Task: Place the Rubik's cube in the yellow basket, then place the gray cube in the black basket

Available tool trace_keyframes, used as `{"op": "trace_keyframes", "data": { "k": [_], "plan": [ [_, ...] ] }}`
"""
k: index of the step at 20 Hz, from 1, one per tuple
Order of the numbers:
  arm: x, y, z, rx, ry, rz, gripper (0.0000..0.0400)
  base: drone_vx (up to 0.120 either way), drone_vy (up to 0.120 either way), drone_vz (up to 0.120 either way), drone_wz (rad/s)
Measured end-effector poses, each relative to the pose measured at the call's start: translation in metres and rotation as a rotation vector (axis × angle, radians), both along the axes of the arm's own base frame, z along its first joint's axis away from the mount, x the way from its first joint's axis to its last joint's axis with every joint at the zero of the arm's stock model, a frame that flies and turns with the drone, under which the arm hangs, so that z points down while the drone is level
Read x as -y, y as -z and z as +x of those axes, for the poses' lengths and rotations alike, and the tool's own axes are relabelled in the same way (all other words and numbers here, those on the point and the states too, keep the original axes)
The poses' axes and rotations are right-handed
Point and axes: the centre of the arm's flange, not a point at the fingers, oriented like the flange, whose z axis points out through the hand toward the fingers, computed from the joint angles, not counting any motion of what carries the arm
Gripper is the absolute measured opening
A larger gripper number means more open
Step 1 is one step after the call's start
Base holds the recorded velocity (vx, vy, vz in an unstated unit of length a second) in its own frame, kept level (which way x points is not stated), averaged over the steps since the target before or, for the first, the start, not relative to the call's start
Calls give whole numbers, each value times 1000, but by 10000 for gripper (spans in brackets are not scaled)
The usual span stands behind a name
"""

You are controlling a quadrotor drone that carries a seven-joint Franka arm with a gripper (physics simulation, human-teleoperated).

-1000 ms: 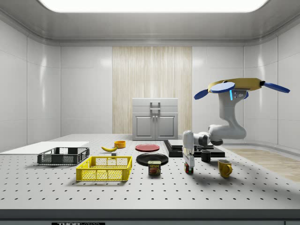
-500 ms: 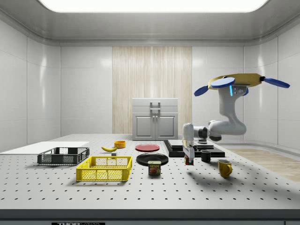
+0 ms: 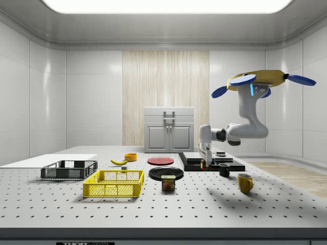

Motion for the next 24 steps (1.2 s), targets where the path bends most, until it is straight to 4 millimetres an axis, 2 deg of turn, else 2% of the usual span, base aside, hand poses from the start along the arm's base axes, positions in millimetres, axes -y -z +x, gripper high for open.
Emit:
{"op": "trace_keyframes", "data": {
  "k": [2, 15, 24],
  "plan": [
    [0, 0, 0, 0, 0, 0, 325, 120, 0, 0, 0],
    [0, 1, 0, 0, 0, 0, 325, 120, 117, 0, 0],
    [0, 1, 0, 0, 0, 0, 325, 120, -18, 0, 0]
  ]
}}
